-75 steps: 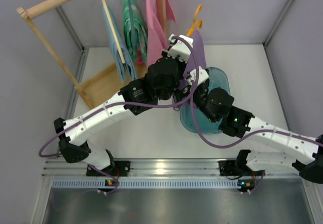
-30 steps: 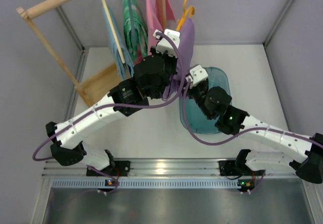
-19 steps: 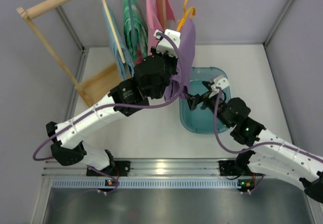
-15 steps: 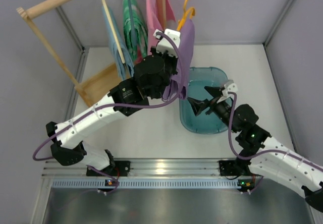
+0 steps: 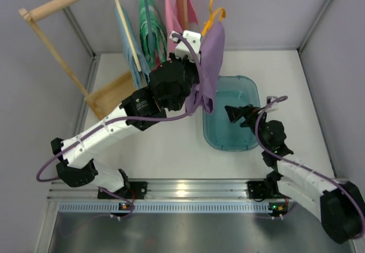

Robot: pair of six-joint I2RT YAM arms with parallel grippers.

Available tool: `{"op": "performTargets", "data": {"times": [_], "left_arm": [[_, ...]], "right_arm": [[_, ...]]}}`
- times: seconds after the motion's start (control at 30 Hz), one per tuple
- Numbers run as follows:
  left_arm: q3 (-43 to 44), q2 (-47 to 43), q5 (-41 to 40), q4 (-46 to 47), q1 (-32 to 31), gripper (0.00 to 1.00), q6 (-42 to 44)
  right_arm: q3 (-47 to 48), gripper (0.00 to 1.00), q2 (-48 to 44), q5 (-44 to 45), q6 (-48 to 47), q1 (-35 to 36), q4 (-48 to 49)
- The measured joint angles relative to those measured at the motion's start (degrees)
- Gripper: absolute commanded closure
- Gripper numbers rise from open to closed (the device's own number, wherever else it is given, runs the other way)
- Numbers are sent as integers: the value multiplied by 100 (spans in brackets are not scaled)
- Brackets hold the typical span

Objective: Remove the trousers from the hanger

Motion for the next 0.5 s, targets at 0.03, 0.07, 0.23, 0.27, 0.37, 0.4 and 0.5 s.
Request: {"op": "performTargets", "data": {"times": [0.03,0.07,0.23,0.27,0.37,0.4,0.5], "left_arm": [[0,-2,57,-24,0,100,-98],[0,-2,120,-55,0,100,-188],[2,-22,411,-168,-2,100,-577],[2,-26,452,-201,-7,100,-632],[24,-31,522,-267,-22,100,-723],[33,-31,522,-267,-26,100,-734],[37,-46,522,-267,-31,100,-752]], "right_arm": [[-125,1,350,-199,358,-289,481],[-186,1,807,-422,831,-560,1056],[46,1,3099,-1134,2699,-966,2883],[181,1,3517,-1241,2997,-966,2979],[455,0,4295,-1405,3613,-960,3211],[461,1,4356,-1412,3720,-957,3254],[463,1,4374,-1410,3941,-946,3418]]}}
